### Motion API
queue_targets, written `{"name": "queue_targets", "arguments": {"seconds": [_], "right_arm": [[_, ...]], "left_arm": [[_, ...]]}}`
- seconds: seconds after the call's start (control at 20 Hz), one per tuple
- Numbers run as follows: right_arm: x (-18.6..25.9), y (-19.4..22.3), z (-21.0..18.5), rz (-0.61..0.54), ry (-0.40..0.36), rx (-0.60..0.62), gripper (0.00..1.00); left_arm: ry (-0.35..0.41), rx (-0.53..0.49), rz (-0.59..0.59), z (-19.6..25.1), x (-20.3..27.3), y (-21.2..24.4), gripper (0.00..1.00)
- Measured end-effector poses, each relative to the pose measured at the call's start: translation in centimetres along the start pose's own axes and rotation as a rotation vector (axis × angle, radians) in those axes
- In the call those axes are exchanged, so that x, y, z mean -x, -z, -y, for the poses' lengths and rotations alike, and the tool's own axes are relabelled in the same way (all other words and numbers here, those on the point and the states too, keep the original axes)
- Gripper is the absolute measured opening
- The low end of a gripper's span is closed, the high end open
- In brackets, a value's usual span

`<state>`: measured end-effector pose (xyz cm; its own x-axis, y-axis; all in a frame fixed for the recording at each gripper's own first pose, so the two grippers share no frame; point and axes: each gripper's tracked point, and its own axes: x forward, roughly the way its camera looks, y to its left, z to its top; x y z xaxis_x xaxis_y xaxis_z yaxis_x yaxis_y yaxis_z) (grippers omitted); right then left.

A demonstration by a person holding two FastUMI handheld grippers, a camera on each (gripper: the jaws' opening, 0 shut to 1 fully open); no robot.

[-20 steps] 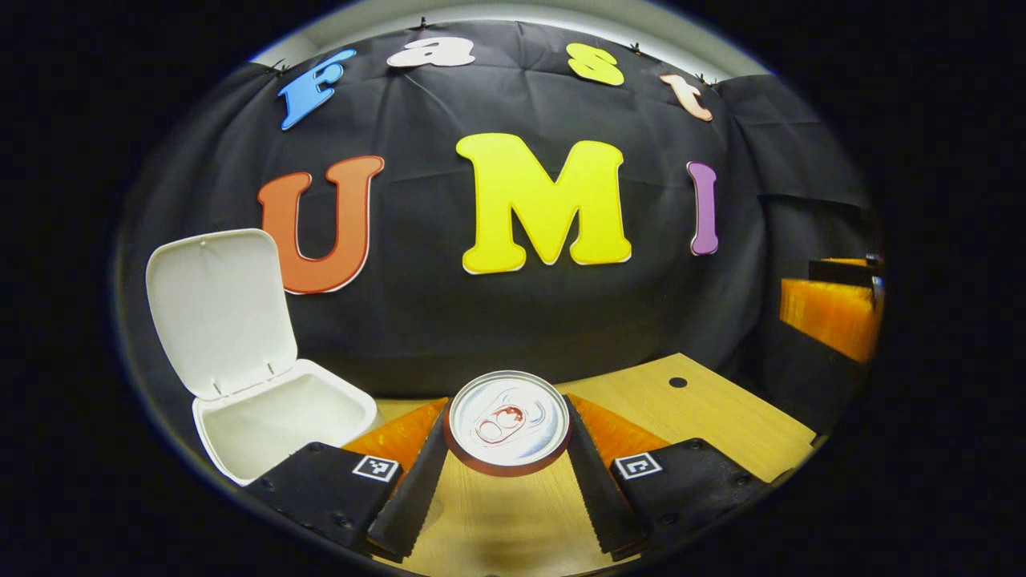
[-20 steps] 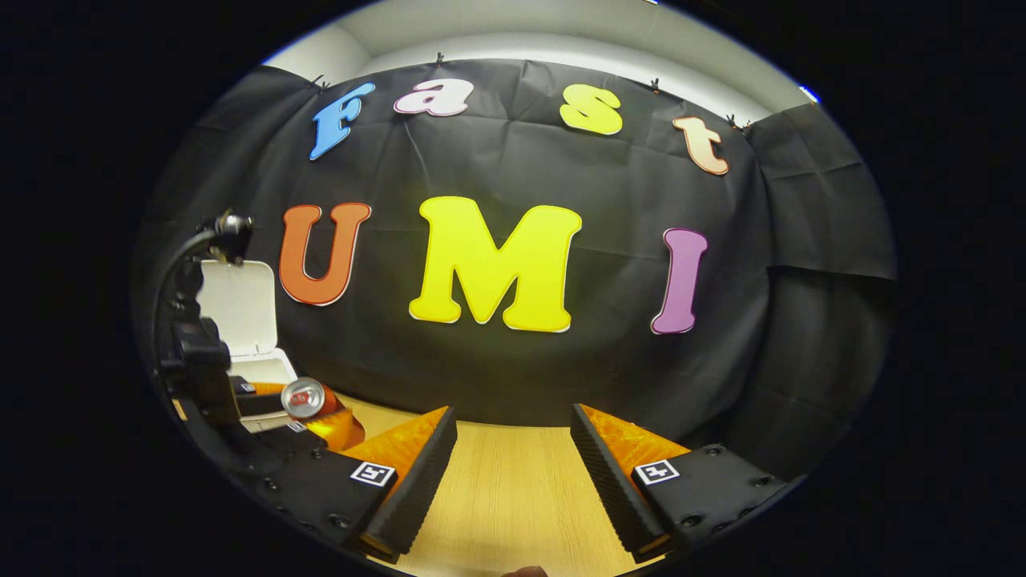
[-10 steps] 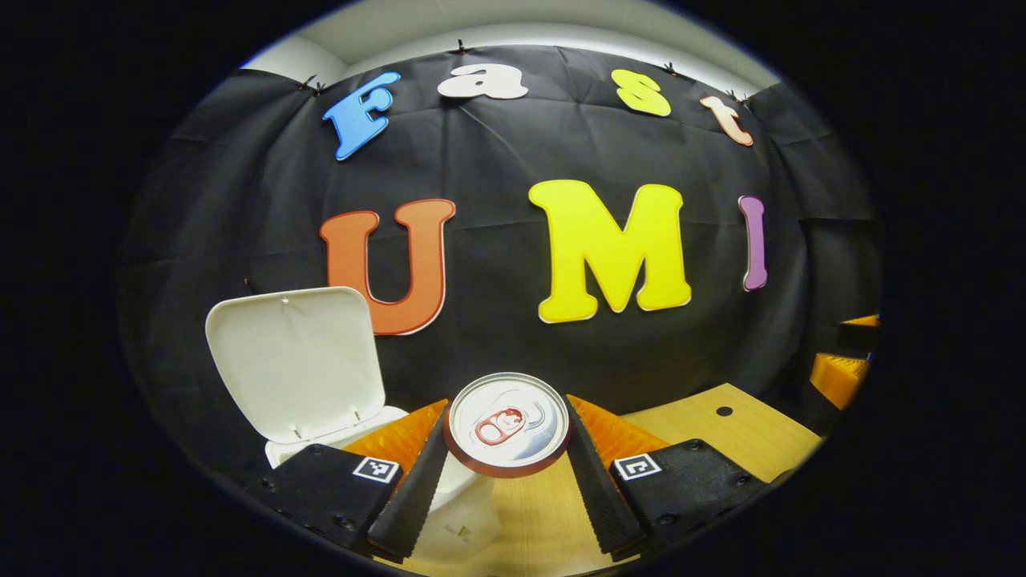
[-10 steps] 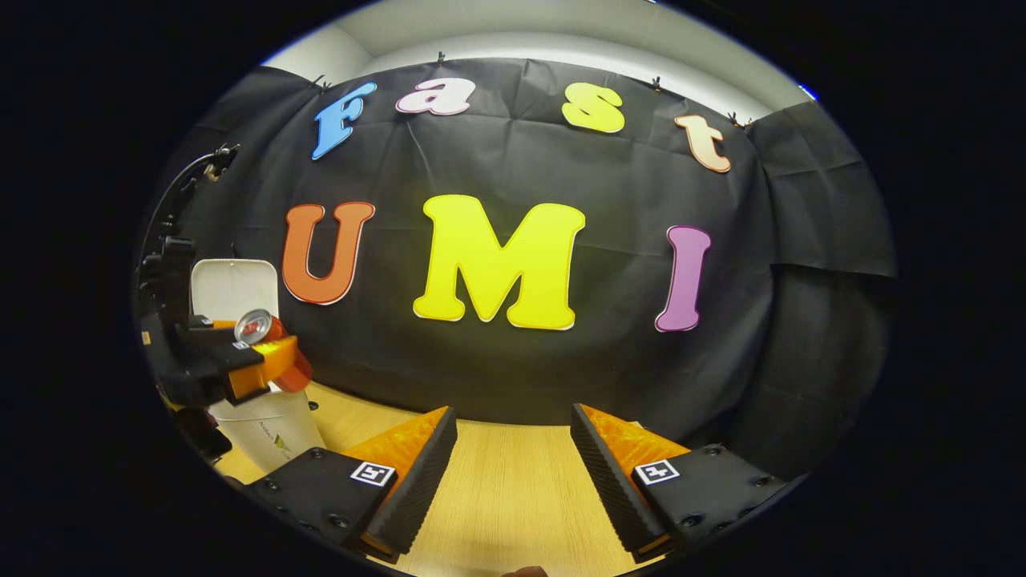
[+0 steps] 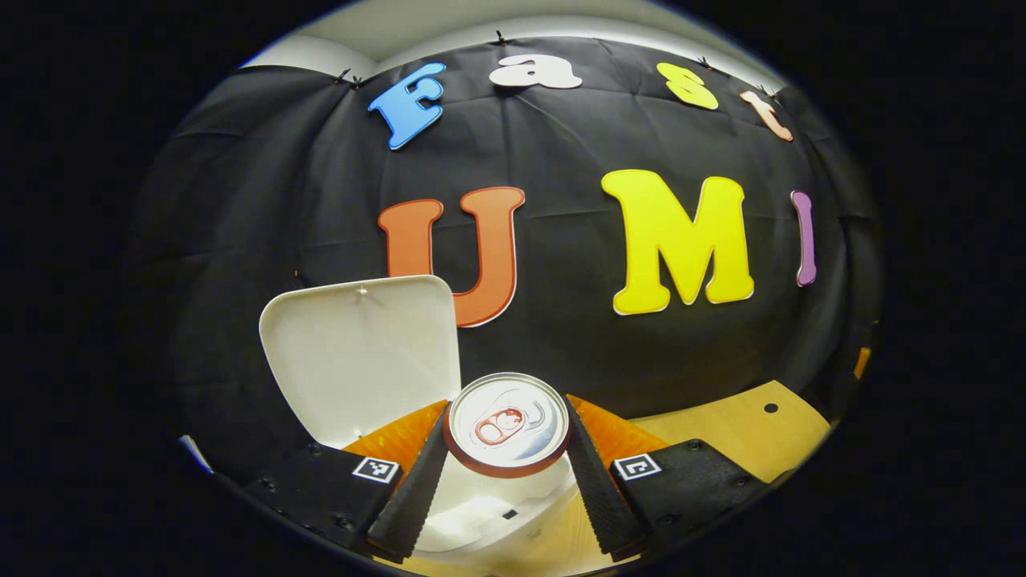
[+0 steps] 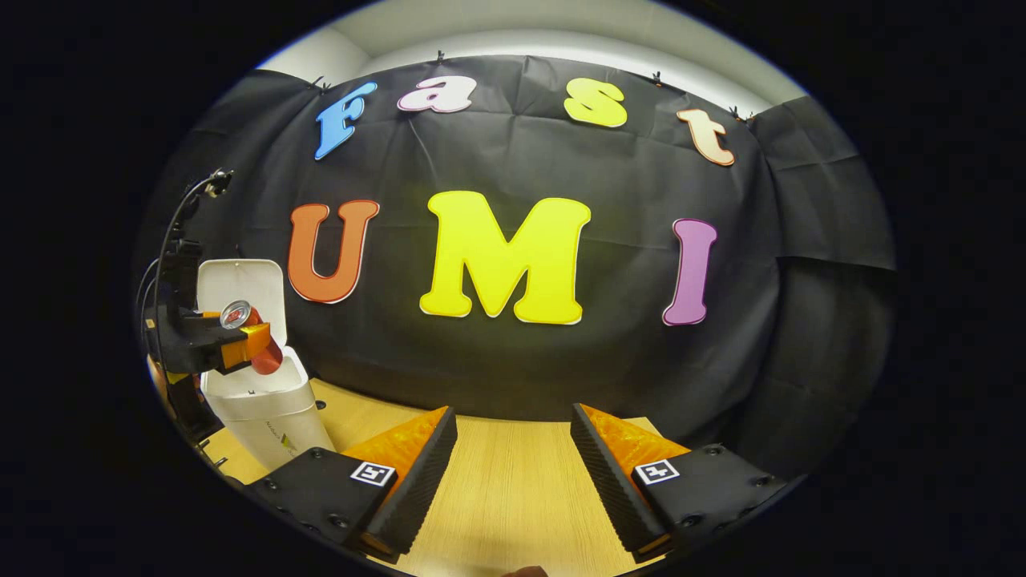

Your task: Press the lid of the desktop garbage bin to open it, pick up the crumpled paper on the desktop and throw it into the bin, then pick up the pop can on the desktop and drop it into the bin, and finally close the garbage bin lid.

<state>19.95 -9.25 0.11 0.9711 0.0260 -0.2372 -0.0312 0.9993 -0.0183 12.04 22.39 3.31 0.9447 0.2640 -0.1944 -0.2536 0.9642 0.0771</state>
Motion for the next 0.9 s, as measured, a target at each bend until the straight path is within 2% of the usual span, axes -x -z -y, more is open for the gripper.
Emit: {"name": "queue_targets", "arguments": {"seconds": [0.4, 0.5, 0.55, 0.6, 0.9], "right_arm": [[-0.4, -0.1, 0.1, -0.004, -0.012, -0.005, 0.91], [-0.6, 0.0, 0.1, -0.007, -0.014, -0.004, 0.91], [-0.8, 0.0, 0.2, -0.009, -0.012, -0.002, 0.91], [-0.9, 0.2, 0.2, -0.012, -0.013, -0.002, 0.91], [-1.3, -0.1, -0.3, 0.003, -0.067, 0.014, 0.91]], "left_arm": [[-0.051, 0.027, -0.028, -1.8, -0.8, 0.8, 0.84], [-0.057, 0.03, -0.032, -2.0, -0.7, 1.0, 0.88], [-0.057, 0.033, -0.031, -2.0, -0.8, 0.9, 0.95], [-0.058, 0.035, -0.032, -2.0, -0.7, 0.9, 0.96], [-0.089, 0.044, -0.017, -2.3, -0.2, -0.5, 0.96]]}}
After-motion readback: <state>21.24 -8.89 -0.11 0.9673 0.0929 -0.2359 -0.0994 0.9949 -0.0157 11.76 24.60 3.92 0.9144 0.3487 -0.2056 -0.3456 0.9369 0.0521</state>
